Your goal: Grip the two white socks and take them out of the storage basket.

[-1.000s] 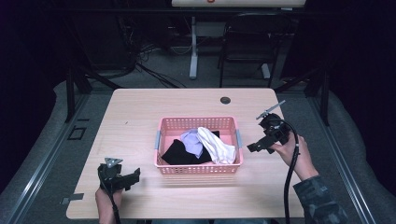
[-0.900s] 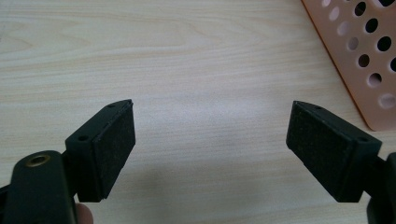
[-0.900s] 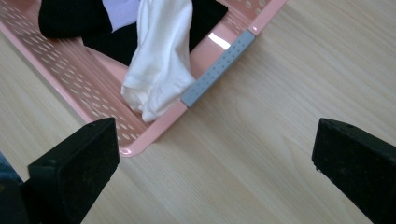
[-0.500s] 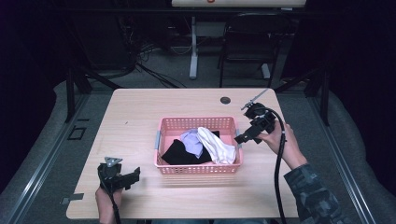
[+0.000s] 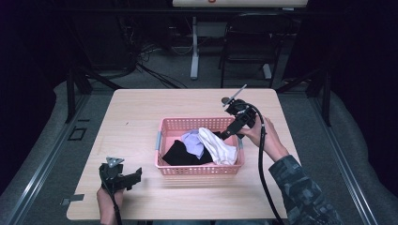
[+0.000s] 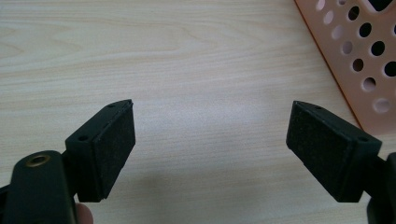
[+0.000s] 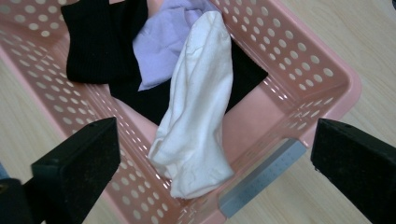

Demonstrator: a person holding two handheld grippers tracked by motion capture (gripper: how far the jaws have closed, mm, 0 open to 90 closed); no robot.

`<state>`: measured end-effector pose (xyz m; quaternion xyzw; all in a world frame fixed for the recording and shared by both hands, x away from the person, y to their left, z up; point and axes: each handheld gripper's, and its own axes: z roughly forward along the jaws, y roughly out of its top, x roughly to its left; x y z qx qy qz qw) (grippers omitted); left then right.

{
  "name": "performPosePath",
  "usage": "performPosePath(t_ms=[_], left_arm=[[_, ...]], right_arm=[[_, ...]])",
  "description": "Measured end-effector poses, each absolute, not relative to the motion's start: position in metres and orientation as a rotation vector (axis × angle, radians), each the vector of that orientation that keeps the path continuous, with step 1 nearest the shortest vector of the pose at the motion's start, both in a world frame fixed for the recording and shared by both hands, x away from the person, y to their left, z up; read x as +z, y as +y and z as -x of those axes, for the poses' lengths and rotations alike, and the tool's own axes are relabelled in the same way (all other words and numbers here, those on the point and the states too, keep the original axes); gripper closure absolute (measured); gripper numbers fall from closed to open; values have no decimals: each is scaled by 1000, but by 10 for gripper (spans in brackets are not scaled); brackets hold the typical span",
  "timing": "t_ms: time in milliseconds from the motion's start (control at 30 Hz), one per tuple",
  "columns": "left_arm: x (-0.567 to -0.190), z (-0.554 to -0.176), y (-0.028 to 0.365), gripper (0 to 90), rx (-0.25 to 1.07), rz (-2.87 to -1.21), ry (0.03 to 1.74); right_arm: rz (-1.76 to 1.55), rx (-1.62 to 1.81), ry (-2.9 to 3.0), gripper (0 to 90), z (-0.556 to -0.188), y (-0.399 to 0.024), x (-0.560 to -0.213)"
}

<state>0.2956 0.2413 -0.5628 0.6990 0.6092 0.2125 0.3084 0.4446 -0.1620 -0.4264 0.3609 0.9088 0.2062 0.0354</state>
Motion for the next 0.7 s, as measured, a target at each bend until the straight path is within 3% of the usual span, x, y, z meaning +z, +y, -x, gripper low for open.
performPosePath(t_ms=[467, 700], left_arm=[[-563, -296, 241, 157, 559, -1849, 1609], [-563, -296, 241, 156, 558, -1849, 1608]], right_arm=[[-1127, 550, 2850, 266, -462, -136, -454], [-1146, 449, 2887, 305, -465, -121, -475]])
